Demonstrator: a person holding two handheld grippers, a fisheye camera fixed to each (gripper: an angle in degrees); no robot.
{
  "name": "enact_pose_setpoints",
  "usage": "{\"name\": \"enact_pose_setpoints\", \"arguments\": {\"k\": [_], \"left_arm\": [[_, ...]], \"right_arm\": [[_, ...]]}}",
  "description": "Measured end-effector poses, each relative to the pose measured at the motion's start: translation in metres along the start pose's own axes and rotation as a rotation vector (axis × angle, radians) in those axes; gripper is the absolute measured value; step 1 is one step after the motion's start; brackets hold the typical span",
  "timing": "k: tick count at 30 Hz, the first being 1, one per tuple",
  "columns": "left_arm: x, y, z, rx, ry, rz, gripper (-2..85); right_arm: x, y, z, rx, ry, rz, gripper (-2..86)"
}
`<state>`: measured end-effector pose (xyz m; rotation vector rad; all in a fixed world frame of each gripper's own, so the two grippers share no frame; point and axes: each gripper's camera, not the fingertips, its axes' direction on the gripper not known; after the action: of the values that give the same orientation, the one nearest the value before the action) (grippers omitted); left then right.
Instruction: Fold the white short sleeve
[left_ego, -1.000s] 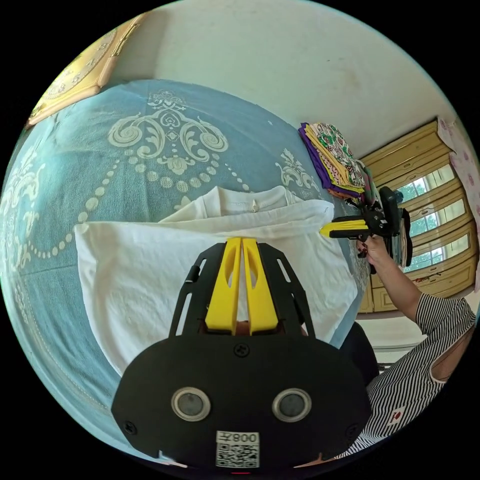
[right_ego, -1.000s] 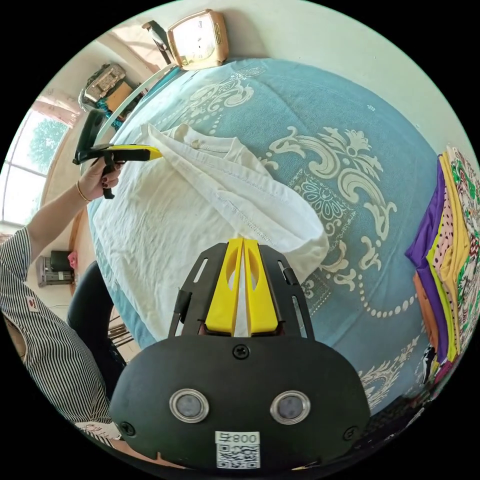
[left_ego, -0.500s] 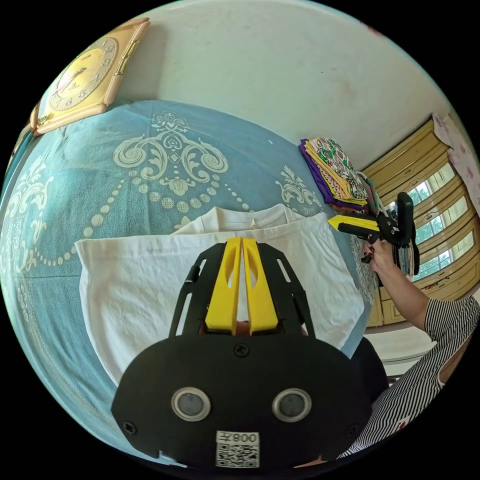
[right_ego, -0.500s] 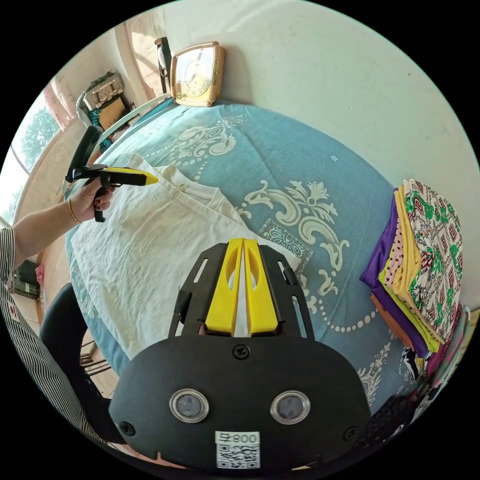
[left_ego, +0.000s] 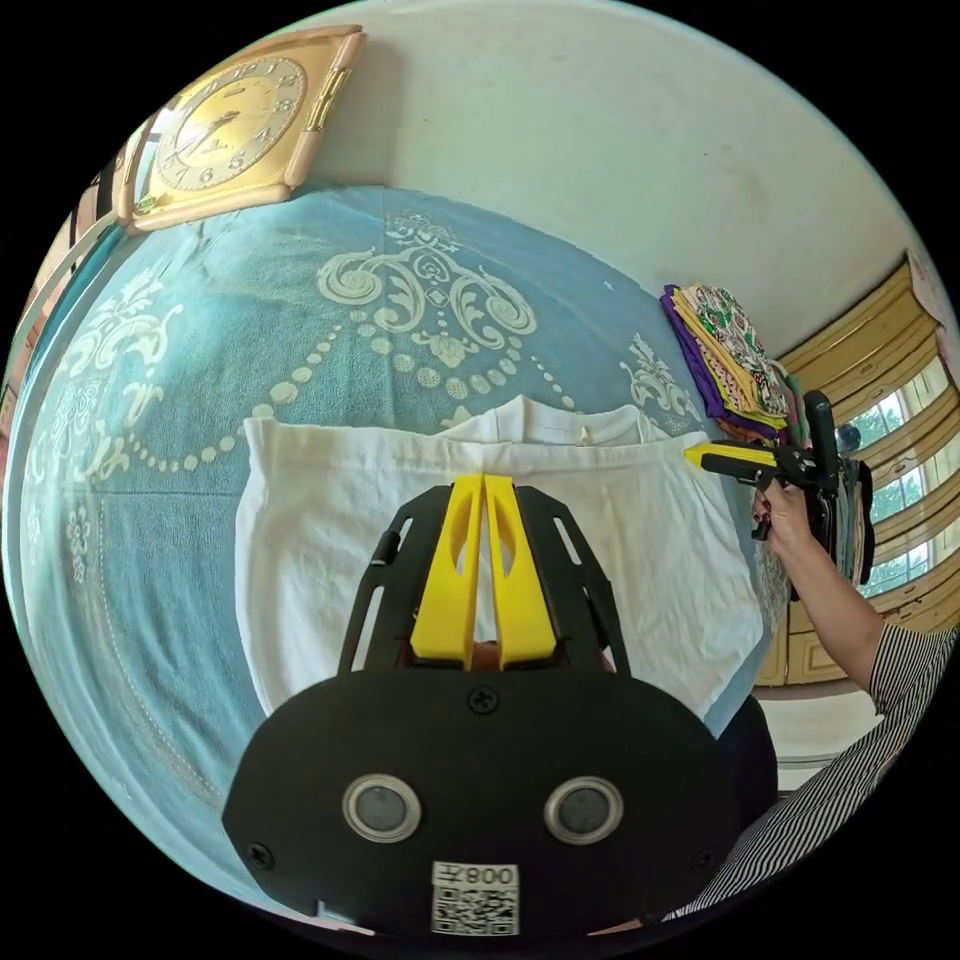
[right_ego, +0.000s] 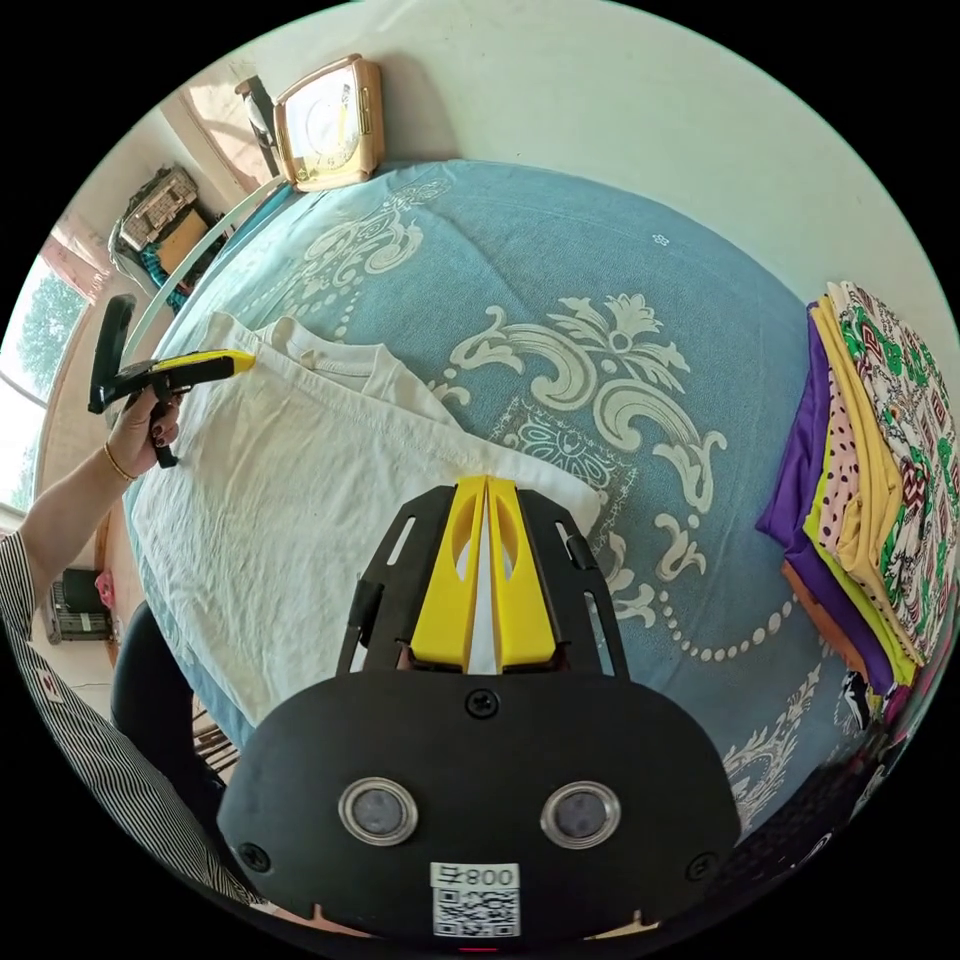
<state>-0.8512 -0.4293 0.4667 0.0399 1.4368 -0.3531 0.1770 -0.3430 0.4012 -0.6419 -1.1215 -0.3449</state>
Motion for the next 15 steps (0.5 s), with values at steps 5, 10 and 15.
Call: {"name": "enact_pose_setpoints", "arguments": {"k": [5, 10, 15], "left_arm": [[-0.002, 0.052, -0.027, 0.061, 0.054, 0.047, 0.2], [-0.017, 0.142, -0.046, 0.048, -0.034, -0.032, 0.2], [-0.05, 0.189, -0.028, 0.004, -0.014, -0.157, 0.2]], "right_arm": [[-0.01, 0.032, -0.043, 0.081, -0.016, -0.041, 0.1], [-0.038, 0.136, -0.078, 0.075, -0.088, -0.061, 0.1], [-0.031, 0.18, -0.044, -0.056, -0.156, 0.029, 0.1]]}}
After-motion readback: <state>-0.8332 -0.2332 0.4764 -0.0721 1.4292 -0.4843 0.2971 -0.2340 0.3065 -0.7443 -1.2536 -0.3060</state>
